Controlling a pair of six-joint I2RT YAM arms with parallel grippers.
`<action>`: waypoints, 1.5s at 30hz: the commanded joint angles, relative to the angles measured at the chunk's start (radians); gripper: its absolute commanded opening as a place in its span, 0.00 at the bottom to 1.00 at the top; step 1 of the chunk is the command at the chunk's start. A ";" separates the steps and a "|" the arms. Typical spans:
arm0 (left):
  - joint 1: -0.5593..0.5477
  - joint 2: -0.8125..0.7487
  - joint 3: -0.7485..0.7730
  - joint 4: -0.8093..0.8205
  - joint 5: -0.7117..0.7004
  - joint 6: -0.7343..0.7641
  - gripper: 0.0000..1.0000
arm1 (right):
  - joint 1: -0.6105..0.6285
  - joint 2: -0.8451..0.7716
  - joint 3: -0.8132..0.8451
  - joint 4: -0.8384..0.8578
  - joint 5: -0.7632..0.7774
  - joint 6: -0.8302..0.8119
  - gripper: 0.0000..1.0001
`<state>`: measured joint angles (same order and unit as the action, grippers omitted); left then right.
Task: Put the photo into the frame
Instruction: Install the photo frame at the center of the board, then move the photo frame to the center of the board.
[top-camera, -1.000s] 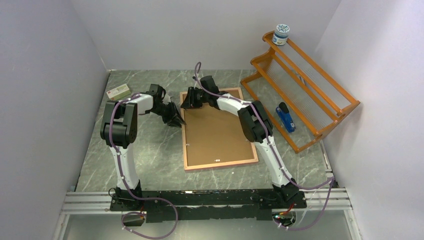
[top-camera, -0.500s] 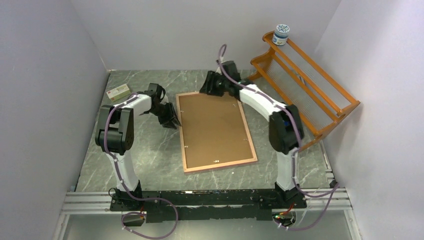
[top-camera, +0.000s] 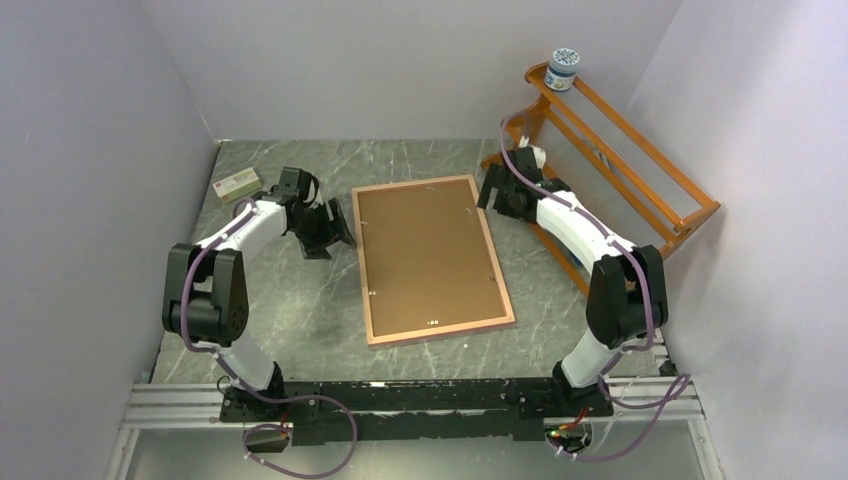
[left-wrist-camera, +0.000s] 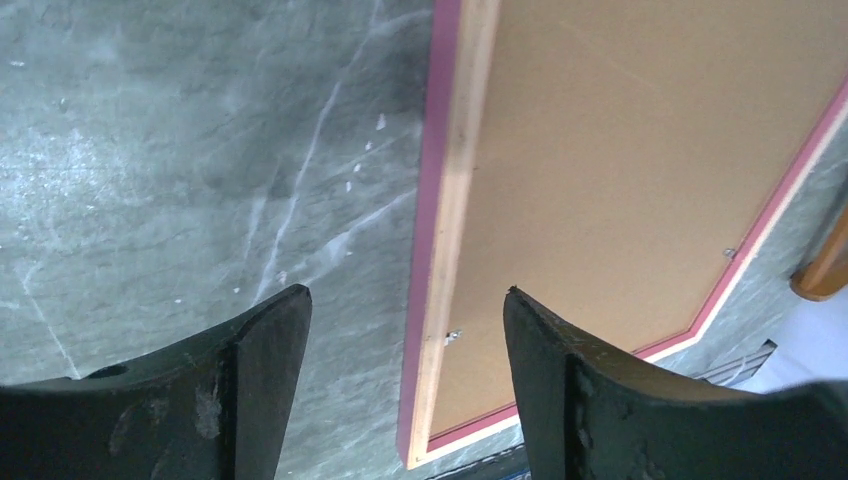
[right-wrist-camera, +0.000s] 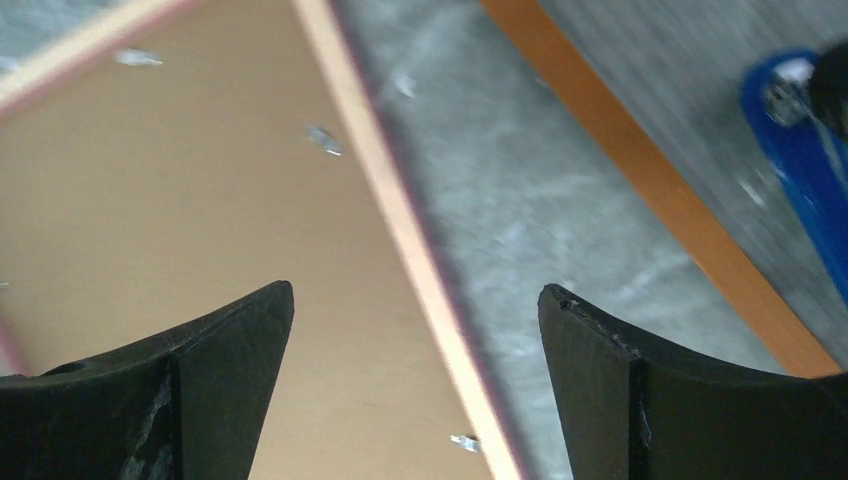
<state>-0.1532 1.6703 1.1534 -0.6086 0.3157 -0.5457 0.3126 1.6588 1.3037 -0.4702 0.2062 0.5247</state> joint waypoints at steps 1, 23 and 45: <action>0.009 -0.033 -0.028 0.032 -0.042 -0.030 0.78 | -0.042 -0.071 -0.069 -0.057 0.114 0.006 0.97; 0.049 0.095 -0.012 0.095 0.046 -0.085 0.84 | -0.191 0.032 -0.250 0.043 -0.227 0.065 0.98; 0.063 0.178 -0.045 0.190 0.161 -0.113 0.84 | -0.106 0.012 -0.348 0.121 -0.372 0.041 0.95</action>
<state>-0.0917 1.8320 1.1278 -0.4599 0.4366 -0.6514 0.1589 1.6802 0.9535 -0.3000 -0.2073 0.5709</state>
